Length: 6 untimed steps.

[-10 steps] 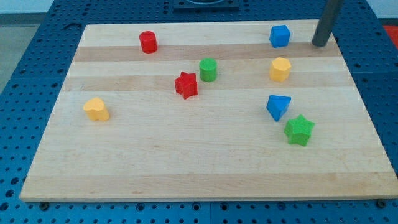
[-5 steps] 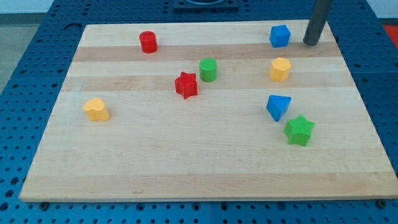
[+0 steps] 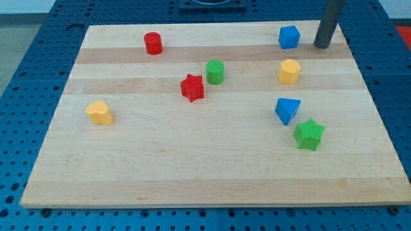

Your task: Slide blue cube left to the top center

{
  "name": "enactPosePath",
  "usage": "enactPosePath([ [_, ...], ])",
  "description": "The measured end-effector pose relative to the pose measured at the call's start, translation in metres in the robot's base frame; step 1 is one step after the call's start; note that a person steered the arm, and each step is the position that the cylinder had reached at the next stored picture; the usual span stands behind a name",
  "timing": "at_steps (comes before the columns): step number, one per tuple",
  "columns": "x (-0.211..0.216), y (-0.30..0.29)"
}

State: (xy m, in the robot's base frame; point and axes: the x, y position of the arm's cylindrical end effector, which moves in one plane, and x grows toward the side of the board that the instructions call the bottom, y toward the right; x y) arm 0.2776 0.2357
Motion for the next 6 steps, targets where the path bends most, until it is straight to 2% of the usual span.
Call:
enactPosePath([
  [2, -0.021, -0.009],
  [4, -0.025, -0.011],
  [6, -0.019, -0.039],
])
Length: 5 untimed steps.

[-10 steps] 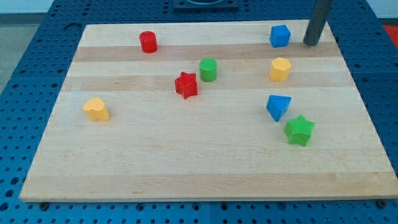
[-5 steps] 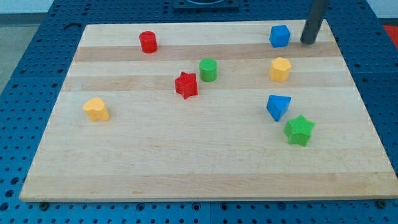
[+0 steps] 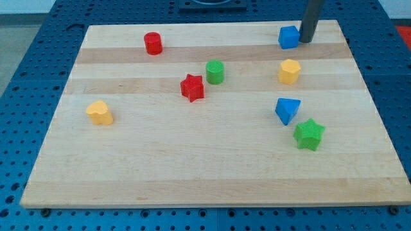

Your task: Slide blue cube left to the top center

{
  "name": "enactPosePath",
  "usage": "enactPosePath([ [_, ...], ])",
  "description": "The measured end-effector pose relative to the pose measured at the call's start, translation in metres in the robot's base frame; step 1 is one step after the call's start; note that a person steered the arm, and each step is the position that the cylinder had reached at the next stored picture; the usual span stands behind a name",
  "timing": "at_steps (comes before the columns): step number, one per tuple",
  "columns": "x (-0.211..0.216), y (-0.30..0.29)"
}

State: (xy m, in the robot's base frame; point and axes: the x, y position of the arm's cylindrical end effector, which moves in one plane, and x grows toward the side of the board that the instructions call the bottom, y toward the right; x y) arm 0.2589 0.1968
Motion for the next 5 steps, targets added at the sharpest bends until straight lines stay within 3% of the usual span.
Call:
enactPosePath([
  [5, -0.008, -0.06],
])
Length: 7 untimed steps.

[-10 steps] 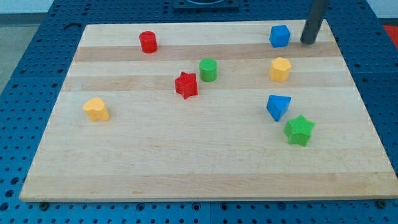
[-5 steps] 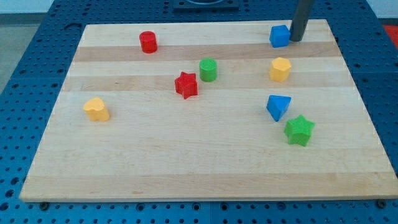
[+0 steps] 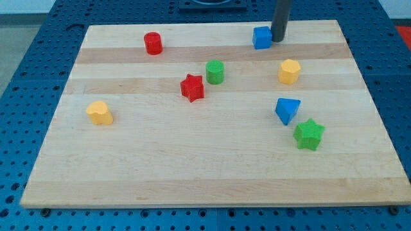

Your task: Slide blue cube left to the top center

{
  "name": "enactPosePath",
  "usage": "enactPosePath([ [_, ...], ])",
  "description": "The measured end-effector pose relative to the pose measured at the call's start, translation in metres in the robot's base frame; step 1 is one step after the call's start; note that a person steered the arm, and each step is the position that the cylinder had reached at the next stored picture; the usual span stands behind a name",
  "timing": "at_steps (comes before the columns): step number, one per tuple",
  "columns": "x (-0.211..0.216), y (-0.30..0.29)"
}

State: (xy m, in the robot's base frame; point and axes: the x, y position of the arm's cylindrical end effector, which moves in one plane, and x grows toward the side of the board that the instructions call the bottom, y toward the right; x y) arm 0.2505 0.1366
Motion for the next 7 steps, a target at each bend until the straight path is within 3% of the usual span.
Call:
enactPosePath([
  [7, 0.008, -0.095],
])
